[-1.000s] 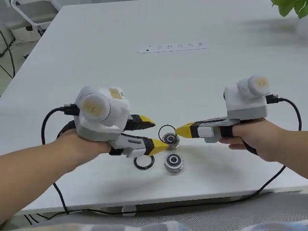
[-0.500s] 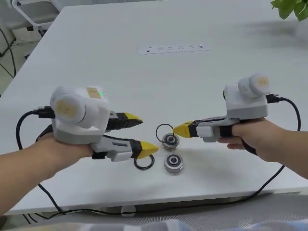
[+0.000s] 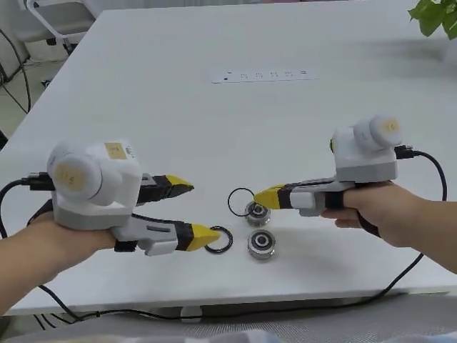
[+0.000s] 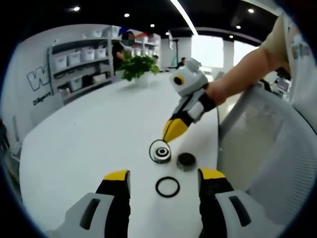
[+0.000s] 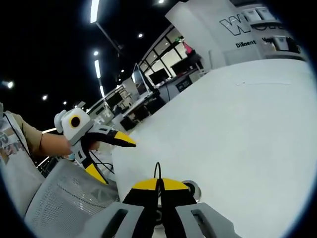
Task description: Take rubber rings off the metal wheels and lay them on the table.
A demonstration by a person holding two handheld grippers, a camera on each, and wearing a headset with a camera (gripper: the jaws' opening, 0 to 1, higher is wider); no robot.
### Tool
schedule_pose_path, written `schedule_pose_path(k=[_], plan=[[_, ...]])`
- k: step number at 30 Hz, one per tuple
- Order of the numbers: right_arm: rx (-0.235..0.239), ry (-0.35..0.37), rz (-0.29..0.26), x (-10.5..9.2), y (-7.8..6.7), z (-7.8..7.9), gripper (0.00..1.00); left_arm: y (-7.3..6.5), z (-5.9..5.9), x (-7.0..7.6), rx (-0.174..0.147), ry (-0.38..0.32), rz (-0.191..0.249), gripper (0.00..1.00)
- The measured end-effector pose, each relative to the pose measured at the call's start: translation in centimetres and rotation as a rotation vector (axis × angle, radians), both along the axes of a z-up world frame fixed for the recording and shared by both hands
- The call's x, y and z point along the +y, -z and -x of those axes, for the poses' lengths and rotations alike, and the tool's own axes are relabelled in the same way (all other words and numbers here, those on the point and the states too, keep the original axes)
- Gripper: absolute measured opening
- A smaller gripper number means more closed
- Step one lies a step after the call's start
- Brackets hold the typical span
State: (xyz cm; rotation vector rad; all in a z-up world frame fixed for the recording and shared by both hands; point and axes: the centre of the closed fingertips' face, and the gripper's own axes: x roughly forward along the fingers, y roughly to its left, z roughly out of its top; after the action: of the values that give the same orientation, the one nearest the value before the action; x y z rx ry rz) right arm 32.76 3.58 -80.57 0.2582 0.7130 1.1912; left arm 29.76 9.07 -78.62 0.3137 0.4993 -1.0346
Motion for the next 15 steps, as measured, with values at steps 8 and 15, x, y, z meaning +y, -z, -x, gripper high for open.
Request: schedule_pose_path(k=[8, 15], plan=[[0.013, -0.037, 0.005, 1.3, 0.3, 1.0, 0.00, 0.4, 0.3, 1.8, -0.005, -0.037, -0.013, 0.57], [0.027, -0.074, 0.012, 2.6, 0.7, 2.1, 0.00, 0.4, 0.5, 3.0, -0.004, -0.064, -0.011, 0.58]])
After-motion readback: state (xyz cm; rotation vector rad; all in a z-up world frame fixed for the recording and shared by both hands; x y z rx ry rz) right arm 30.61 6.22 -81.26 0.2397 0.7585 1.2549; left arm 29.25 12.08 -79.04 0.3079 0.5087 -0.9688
